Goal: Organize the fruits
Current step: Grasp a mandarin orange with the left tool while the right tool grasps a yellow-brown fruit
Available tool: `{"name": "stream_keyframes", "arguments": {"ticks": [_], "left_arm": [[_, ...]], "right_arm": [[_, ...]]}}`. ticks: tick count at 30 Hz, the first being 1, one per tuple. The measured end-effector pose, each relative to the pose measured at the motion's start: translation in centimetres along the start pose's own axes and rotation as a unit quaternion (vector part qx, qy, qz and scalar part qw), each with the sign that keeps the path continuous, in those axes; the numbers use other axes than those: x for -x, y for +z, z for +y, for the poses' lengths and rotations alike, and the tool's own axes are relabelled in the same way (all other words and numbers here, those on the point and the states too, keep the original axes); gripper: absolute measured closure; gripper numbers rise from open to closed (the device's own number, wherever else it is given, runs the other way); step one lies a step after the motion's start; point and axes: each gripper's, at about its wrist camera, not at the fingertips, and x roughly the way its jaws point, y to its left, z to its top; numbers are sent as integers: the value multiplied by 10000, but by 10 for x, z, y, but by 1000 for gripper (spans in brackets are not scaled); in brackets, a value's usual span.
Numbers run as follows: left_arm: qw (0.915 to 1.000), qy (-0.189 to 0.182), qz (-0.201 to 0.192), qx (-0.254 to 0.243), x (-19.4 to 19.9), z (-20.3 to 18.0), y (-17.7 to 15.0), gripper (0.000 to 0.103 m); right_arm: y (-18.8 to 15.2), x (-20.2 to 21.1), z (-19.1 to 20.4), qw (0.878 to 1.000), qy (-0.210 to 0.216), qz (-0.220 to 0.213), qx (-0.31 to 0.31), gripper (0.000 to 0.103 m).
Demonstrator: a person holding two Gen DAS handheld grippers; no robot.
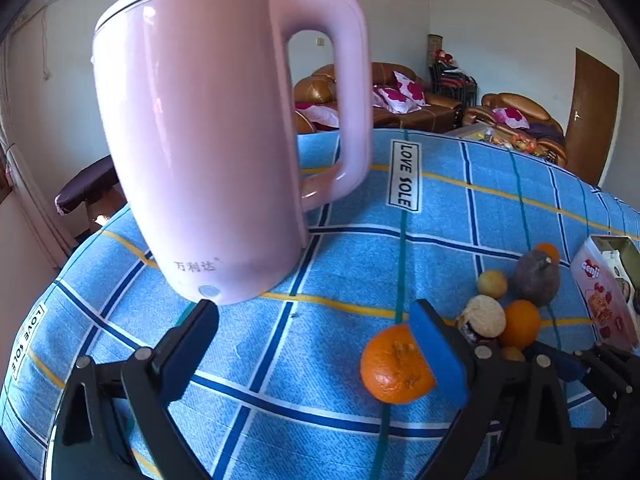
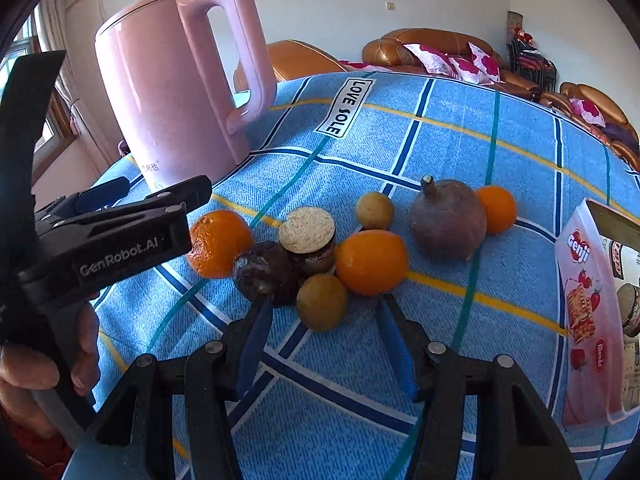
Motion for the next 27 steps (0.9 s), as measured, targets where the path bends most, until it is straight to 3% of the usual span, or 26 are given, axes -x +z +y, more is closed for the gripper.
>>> {"name": "stream_keyframes", "arguments": {"ticks": [6,10,12,15,17,19,24,27], "left_arm": [[9974,-534,334,-337,-8,-19,-7,6],[9973,-363,492,-412,-17,-23,-9,6],[9967,-444,618,-271,-21,-19,-9,9],[9950,-629,771,-121,-27,-17,-9,21],[9937,-693,873,-136,-31,-19,-8,42],[9938,-718,829,-160,-29,-21,-9,55],[9944,-748,745,16,-24,-15,-9,55],[9973,-606,403,125,-12,-11,-8,55]], "right_arm": [[0,4,-3,10000,-12,-17,27,72],[-6,16,-15,9997,-186,-154,-97,74],[-9,23,-23,9995,-207,-210,-110,74],[-14,31,-36,9989,-159,-325,-282,74],[-15,34,-45,9983,-139,-358,-427,74],[-15,34,-51,9976,-73,-377,-576,74],[-14,38,-53,9970,-61,-475,-601,74],[-14,47,-52,9963,-112,-682,-504,74]]}}
